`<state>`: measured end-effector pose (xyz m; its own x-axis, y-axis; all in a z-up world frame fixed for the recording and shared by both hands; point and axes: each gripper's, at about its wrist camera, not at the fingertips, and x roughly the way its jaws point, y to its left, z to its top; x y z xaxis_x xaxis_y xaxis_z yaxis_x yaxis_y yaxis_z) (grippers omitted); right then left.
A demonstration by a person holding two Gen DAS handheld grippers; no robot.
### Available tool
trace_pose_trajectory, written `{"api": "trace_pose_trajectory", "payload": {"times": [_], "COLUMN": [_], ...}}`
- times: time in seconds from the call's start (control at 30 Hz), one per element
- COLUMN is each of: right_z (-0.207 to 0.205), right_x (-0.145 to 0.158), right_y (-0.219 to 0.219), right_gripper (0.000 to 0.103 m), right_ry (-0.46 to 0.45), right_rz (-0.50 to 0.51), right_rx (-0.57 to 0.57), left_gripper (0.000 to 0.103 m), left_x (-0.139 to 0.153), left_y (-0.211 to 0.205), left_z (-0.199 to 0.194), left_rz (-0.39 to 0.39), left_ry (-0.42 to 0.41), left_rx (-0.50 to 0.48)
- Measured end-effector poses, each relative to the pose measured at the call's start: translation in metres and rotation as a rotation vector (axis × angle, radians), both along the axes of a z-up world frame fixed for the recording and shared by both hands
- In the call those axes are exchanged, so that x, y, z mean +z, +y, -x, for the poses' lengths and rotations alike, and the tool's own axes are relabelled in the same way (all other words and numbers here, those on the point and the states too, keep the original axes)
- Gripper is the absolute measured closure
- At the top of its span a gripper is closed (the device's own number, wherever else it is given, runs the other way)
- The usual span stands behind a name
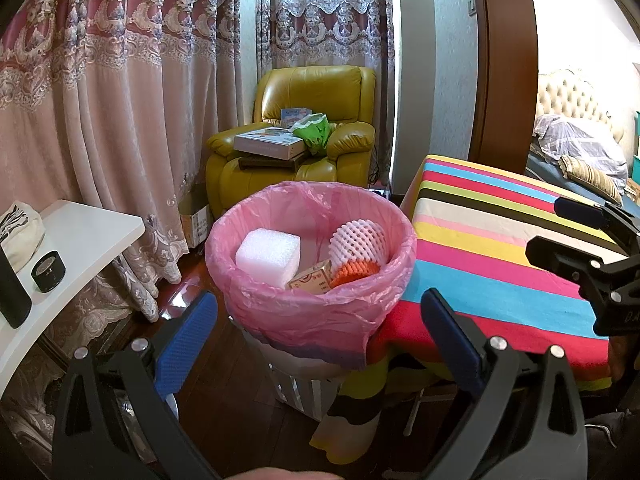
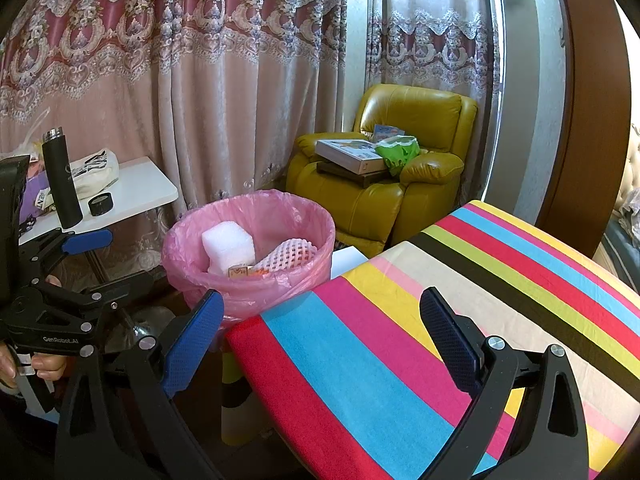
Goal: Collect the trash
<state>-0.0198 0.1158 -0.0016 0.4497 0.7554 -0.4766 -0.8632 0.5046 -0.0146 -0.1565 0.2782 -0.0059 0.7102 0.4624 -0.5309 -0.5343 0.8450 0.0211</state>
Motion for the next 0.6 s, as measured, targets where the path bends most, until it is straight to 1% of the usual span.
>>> {"api": "trace_pose_trajectory", "payload": {"times": [0.6], "right_z": [0.0017], "right_x": [-0.0043], "right_y": [0.0013], "right_gripper": [0.010], "right_ry": [0.005], "right_rz": [0.003], "right_rx": [0.005], "left_gripper": [0.005], "left_x": [0.0000], "left_y": [-0.0006], "left_z": [-0.0003], "left_rz": [0.000], "left_ry": [0.000], "left_rx": [0.000]}}
